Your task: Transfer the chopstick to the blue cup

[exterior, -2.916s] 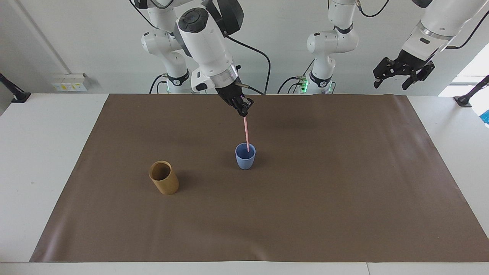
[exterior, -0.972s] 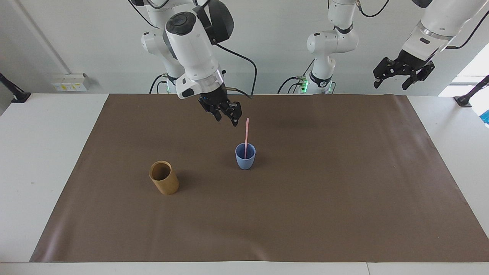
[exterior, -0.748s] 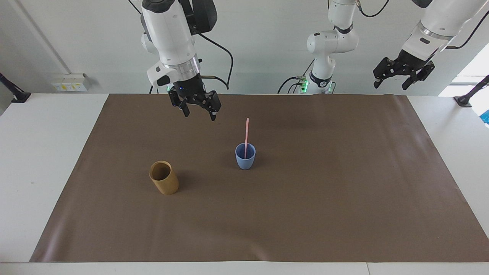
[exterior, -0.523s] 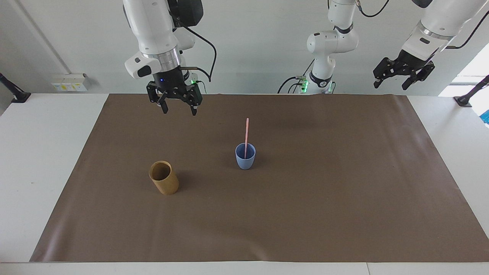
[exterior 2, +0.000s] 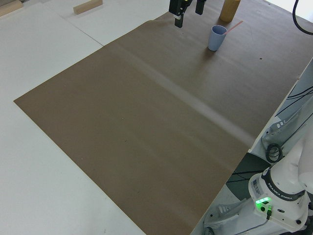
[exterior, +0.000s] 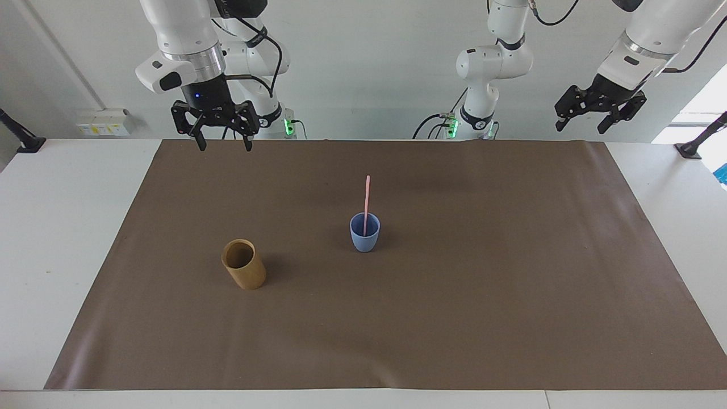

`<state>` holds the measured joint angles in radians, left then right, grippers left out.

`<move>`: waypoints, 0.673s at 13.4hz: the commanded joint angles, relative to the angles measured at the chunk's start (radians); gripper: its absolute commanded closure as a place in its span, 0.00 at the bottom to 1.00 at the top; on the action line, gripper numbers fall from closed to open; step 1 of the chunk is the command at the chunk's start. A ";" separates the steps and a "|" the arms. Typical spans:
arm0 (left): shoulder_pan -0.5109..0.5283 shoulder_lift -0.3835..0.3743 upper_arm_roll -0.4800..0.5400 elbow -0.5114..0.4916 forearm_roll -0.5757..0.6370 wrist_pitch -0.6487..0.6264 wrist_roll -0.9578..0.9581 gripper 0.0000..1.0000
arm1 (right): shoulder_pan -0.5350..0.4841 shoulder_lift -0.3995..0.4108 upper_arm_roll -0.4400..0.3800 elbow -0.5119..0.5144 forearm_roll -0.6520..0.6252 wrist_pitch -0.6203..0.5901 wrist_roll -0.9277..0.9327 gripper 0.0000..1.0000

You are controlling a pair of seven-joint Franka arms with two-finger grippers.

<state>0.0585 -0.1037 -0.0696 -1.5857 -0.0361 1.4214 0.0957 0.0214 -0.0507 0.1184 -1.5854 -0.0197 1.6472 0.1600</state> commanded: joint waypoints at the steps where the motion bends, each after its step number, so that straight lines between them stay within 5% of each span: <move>1: 0.007 0.002 -0.001 0.019 -0.011 -0.021 -0.008 0.00 | -0.020 0.011 0.000 0.041 -0.017 -0.042 -0.030 0.00; 9: 0.006 0.002 -0.001 0.019 -0.011 -0.021 -0.008 0.00 | -0.049 0.046 -0.013 0.102 -0.014 -0.150 -0.021 0.00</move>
<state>0.0585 -0.1037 -0.0696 -1.5857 -0.0361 1.4214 0.0957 -0.0107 -0.0281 0.0976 -1.5190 -0.0220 1.5221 0.1539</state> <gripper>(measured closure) 0.000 0.000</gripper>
